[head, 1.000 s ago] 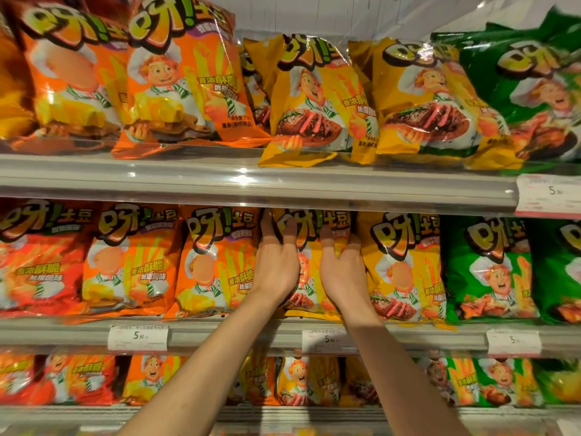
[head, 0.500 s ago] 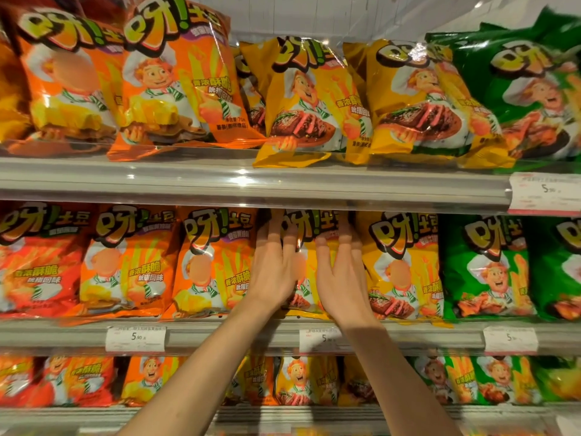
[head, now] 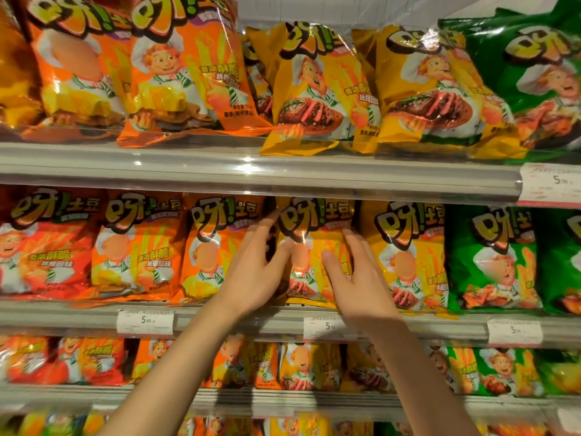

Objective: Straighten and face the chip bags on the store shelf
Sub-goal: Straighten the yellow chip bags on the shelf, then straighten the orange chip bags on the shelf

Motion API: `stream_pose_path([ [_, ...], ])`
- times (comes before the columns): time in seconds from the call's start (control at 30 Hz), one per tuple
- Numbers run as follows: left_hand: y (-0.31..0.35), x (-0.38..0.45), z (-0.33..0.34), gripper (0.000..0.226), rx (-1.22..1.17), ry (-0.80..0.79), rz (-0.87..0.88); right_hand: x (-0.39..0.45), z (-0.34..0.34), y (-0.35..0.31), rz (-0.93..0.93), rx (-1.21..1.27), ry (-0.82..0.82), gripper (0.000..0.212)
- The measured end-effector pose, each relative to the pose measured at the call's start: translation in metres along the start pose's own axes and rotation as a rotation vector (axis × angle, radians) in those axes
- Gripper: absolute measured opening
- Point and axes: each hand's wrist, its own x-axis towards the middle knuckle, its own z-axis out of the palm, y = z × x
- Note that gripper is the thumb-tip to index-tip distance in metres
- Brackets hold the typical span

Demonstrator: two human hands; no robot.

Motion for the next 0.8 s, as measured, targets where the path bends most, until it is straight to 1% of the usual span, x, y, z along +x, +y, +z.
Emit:
stream_pose_path([
  [0.03, 0.0, -0.01, -0.005, 0.057, -0.029, -0.004, 0.004, -0.007, 0.0, 0.002, -0.007, 0.034, 0.009, 0.063],
  [0.1, 0.003, -0.031, -0.016, 0.049, -0.012, 0.029, 0.012, -0.02, 0.001, 0.008, -0.035, 0.064, 0.05, 0.055],
  [0.17, 0.006, -0.051, -0.024, 0.042, -0.012, 0.044, -0.005, -0.034, 0.001, 0.013, -0.082, 0.015, 0.064, 0.046],
  [0.23, 0.007, -0.07, -0.031, 0.034, -0.057, 0.019, -0.053, -0.048, 0.002, 0.017, -0.119, 0.01, 0.039, 0.038],
  [0.3, 0.005, -0.084, -0.035, 0.029, -0.07, -0.04, -0.101, -0.062, 0.003, 0.023, -0.166, 0.03, 0.055, 0.035],
  [0.4, -0.006, -0.099, -0.039, 0.026, -0.064, -0.122, -0.165, -0.084, 0.006, 0.023, -0.101, 0.063, -0.006, 0.034],
  [0.47, -0.019, -0.107, -0.043, 0.023, -0.072, -0.138, -0.193, -0.095, 0.01, 0.021, -0.041, 0.064, -0.086, 0.034],
  [0.57, -0.039, -0.117, -0.05, 0.022, -0.102, -0.144, -0.216, -0.109, 0.023, 0.02, 0.04, -0.009, -0.178, 0.035],
  [0.73, -0.066, -0.125, -0.082, 0.02, -0.285, -0.204, -0.251, -0.127, 0.058, -0.003, 0.134, -0.024, -0.135, 0.024],
  [0.8, -0.08, -0.128, -0.105, 0.023, -0.299, -0.222, -0.265, -0.132, 0.078, -0.018, 0.134, -0.031, -0.117, 0.026],
])
